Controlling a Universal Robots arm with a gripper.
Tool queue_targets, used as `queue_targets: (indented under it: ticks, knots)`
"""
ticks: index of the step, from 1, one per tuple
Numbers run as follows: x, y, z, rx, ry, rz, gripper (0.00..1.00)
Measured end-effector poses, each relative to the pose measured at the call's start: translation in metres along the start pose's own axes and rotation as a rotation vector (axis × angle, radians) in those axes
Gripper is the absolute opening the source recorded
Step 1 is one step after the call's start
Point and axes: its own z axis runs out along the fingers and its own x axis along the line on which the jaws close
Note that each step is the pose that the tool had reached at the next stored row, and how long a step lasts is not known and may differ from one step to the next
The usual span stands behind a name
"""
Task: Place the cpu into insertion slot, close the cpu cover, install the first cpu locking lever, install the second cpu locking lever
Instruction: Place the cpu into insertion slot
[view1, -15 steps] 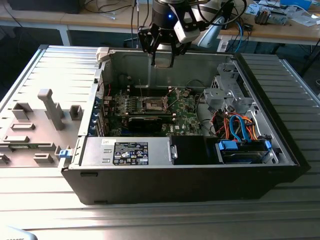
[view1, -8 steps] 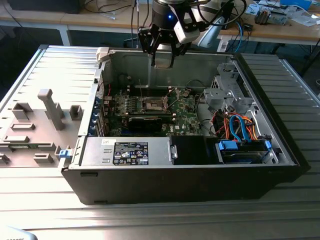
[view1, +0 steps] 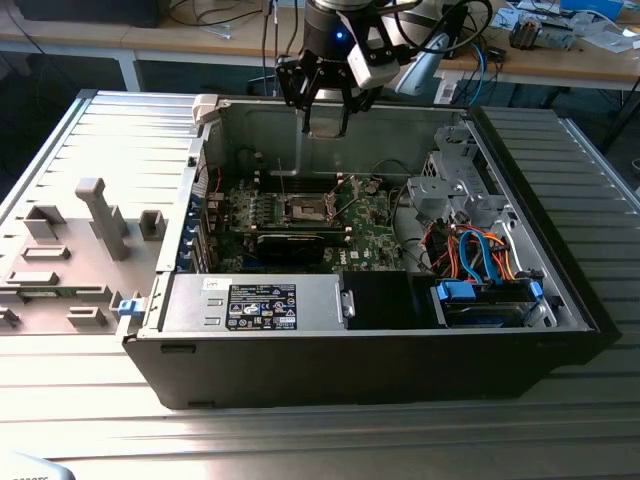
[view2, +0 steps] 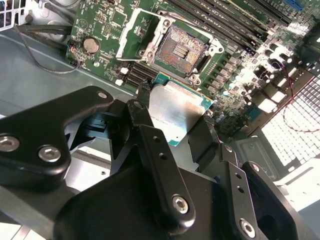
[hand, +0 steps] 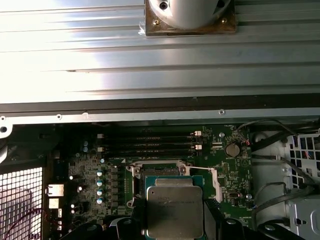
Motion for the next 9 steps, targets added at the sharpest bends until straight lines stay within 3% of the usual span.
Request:
queue_targets:
  ticks: [9]
  knots:
    - [-0.0001, -0.0003, 0.0039, 0.0007, -0.0001, 0.0, 0.54]
